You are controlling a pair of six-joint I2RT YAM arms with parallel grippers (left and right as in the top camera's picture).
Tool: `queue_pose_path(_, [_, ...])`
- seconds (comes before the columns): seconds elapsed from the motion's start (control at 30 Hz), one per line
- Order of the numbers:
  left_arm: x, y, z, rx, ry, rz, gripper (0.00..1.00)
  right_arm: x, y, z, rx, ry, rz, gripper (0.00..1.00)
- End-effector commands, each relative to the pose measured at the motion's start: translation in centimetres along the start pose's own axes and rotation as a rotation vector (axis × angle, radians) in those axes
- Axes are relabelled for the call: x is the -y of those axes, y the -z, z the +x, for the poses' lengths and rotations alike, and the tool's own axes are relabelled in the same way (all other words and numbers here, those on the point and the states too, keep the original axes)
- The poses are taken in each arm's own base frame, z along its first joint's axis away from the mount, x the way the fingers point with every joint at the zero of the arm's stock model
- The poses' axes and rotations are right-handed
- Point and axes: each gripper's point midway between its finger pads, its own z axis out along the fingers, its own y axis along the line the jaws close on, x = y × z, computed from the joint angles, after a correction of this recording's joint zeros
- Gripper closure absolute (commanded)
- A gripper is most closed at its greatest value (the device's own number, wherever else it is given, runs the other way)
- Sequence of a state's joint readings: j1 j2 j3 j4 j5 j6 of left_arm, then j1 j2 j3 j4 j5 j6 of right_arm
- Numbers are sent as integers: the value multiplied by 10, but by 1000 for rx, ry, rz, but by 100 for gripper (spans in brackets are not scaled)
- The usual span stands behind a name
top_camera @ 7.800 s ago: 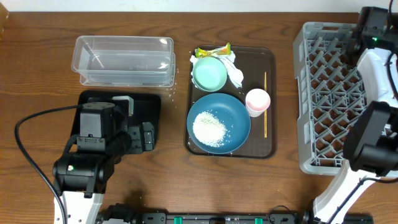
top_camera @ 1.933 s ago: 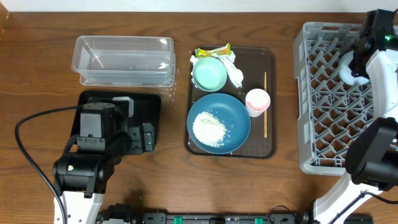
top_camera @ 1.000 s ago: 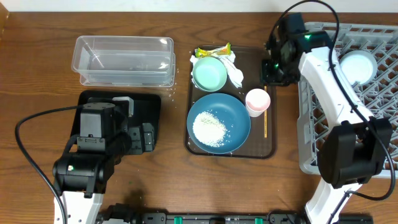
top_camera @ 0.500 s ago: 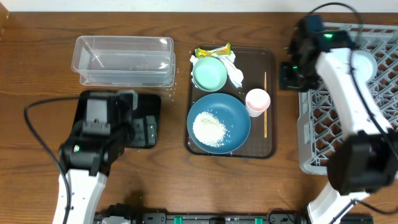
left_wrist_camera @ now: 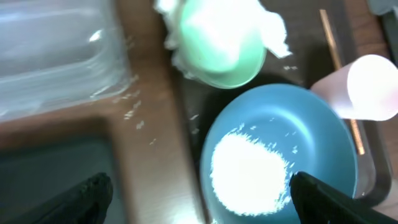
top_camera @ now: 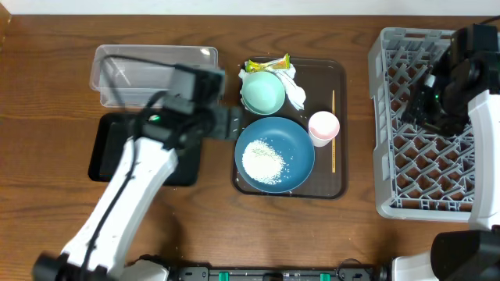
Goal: Sort waste into correct bins and load items into the dishwasher rack
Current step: 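Withdraw the right gripper and move the left gripper toward the tray, then grasp the pink cup rim with the left gripper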
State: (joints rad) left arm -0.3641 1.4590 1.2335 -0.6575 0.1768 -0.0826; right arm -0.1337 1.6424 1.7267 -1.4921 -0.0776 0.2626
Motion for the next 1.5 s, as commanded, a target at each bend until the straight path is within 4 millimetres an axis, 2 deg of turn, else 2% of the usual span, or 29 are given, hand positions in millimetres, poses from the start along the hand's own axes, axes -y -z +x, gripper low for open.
queue_pose_path(0.0, [21, -16, -8, 8, -36, 30, 6, 0, 5, 0, 13, 8, -8, 51])
queue_pose_path(0.23, [65, -61, -7, 5, -127, 95, 7, 0, 5, 0, 14, 7, -8, 50])
queue_pose_path(0.37, [94, -81, -7, 30, -179, 139, 7, 0, 4, 0, 11, 6, -7, 50])
queue_pose_path(0.5, [114, -91, -1, 18, -211, 165, 7, 1, 0, 3, -1, 5, -4, 50])
queue_pose_path(0.6, [125, -92, -6, 28, -191, 179, 7, 2, -3, 4, -8, 5, -2, 50])
queue_pose_path(0.83, [139, -81, -35, 91, -174, 205, 8, 2, -5, 4, -10, 5, -2, 51])
queue_pose_path(1.0, [148, -76, -44, 21, -165, 217, 11, 2, -5, 4, -10, 5, -2, 51])
queue_pose_path(1.13, [150, -76, -43, -92, -159, 193, 11, 2, -5, 4, -10, 5, -2, 51])
queue_pose_path(1.47, [143, -108, -21, -194, -152, 161, 12, 2, -5, 4, -9, 5, -1, 51])
